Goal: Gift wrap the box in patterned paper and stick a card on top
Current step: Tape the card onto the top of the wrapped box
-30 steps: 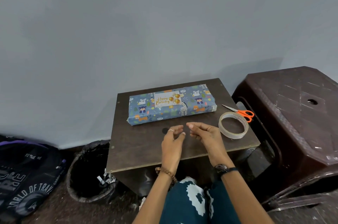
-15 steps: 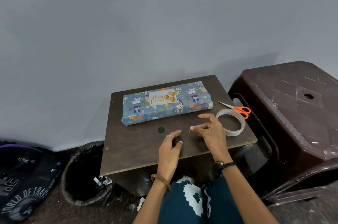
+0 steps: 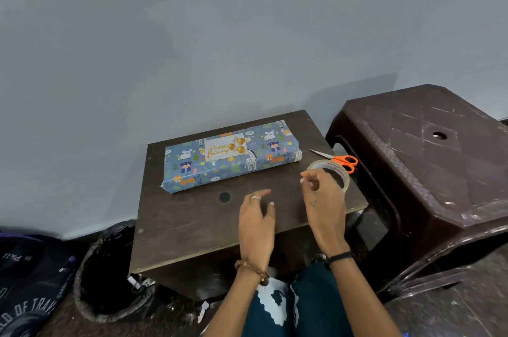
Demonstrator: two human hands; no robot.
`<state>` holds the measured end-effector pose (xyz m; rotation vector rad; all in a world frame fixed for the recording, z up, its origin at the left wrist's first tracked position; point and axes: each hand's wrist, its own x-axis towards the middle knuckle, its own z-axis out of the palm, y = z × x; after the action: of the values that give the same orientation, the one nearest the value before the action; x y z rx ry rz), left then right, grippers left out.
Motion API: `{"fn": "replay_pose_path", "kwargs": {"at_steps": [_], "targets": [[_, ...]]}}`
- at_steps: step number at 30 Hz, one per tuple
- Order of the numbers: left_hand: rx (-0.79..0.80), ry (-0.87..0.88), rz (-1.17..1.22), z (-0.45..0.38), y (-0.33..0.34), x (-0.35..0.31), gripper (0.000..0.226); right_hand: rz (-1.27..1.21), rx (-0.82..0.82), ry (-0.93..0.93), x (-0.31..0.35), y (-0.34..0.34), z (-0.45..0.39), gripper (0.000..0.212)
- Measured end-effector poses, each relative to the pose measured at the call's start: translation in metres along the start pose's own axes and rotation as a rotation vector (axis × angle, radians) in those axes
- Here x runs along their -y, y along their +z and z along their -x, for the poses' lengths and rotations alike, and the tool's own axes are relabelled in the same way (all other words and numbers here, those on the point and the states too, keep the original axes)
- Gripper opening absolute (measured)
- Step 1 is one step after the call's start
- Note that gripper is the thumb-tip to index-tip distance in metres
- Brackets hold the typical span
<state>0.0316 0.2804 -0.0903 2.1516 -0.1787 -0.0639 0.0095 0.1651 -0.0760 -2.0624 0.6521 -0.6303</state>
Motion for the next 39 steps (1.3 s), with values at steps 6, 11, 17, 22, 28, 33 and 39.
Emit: {"fn": "replay_pose_path", "kwargs": {"at_steps": [6,11,17,22,28,33,39], "targets": [[0.106,-0.036,0.19,-0.022,0.046,-0.046,0.027,0.019,-0.238,0.269,-0.027,-0.028,-0.013,0.03],[0.127,-0.058,0.068,-0.037,0.066,-0.053,0.028,-0.035,-0.135,0.388,-0.035,-0.035,-0.015,0.03],[-0.092,0.05,0.236,-0.031,0.079,-0.077,0.026,-0.193,-0.276,0.231,-0.022,-0.051,-0.017,0.027],[-0.031,0.157,0.296,-0.063,0.116,-0.138,0.031,-0.257,-0.423,0.2,-0.023,-0.078,-0.066,0.044],[0.105,0.062,0.371,-0.114,0.165,-0.178,0.031,-0.226,-0.497,0.239,-0.045,-0.092,-0.138,0.035],[0.176,0.082,0.261,-0.152,0.188,-0.176,0.021,-0.178,-0.415,0.24,-0.076,-0.085,-0.165,0.014],[0.278,0.09,0.274,-0.143,0.187,-0.157,0.026,-0.163,-0.42,0.223,-0.077,-0.08,-0.16,0.027]]}}
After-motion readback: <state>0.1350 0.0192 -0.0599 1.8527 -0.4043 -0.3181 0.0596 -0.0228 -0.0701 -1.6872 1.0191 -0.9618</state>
